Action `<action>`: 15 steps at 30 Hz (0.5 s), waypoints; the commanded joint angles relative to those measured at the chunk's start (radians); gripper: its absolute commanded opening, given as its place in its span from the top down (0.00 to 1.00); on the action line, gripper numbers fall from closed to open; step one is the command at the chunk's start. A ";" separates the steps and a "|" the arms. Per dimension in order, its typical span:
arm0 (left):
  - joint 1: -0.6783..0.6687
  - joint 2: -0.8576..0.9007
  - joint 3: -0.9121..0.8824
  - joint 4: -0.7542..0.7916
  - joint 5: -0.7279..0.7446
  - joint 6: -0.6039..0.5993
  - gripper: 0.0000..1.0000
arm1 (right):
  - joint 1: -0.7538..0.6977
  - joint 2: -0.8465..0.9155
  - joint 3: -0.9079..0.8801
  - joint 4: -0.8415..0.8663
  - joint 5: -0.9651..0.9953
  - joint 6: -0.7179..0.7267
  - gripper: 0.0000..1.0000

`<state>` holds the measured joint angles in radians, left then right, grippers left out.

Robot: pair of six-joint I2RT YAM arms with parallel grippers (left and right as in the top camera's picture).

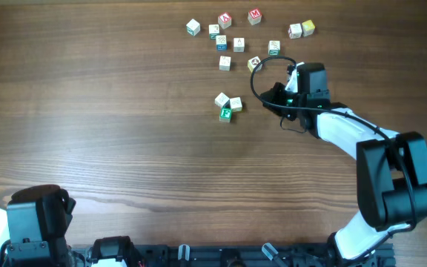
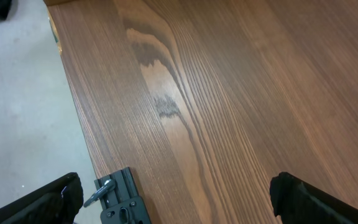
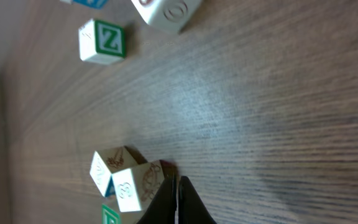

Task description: Form a circle

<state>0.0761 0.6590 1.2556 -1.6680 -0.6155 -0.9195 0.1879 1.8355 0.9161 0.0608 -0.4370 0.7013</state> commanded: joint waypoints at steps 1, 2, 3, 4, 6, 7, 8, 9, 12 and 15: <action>0.007 -0.002 -0.001 0.002 -0.003 -0.012 0.00 | 0.016 0.031 0.005 0.006 -0.044 -0.013 0.96; 0.007 -0.002 -0.001 0.002 -0.003 -0.012 0.00 | 0.024 0.031 0.005 0.006 -0.043 -0.013 0.96; 0.007 -0.002 -0.001 0.002 -0.003 -0.012 0.00 | 0.035 0.031 0.005 0.006 -0.043 -0.013 0.96; 0.007 -0.002 -0.001 0.002 -0.003 -0.012 0.00 | 0.043 0.031 0.005 0.007 -0.042 -0.013 0.96; 0.007 -0.002 -0.001 0.002 -0.003 -0.012 0.00 | 0.056 0.034 0.005 0.008 -0.036 -0.013 0.96; 0.007 -0.002 -0.001 0.002 -0.003 -0.012 0.00 | 0.061 0.036 0.005 0.010 -0.031 -0.011 0.96; 0.007 -0.002 -0.001 0.002 -0.003 -0.012 0.00 | 0.062 0.039 0.005 0.009 -0.027 -0.003 0.96; 0.007 -0.002 -0.001 0.002 -0.003 -0.012 0.00 | 0.062 0.041 0.005 0.008 -0.022 0.008 0.96; 0.007 -0.002 -0.001 0.002 -0.003 -0.012 0.00 | 0.062 0.049 0.005 0.009 -0.004 0.019 0.96; 0.007 -0.002 -0.001 0.002 -0.003 -0.012 0.00 | 0.062 0.054 0.005 0.010 -0.004 0.024 0.96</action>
<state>0.0761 0.6590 1.2556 -1.6680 -0.6155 -0.9195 0.2501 1.8553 0.9161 0.0643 -0.4511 0.7105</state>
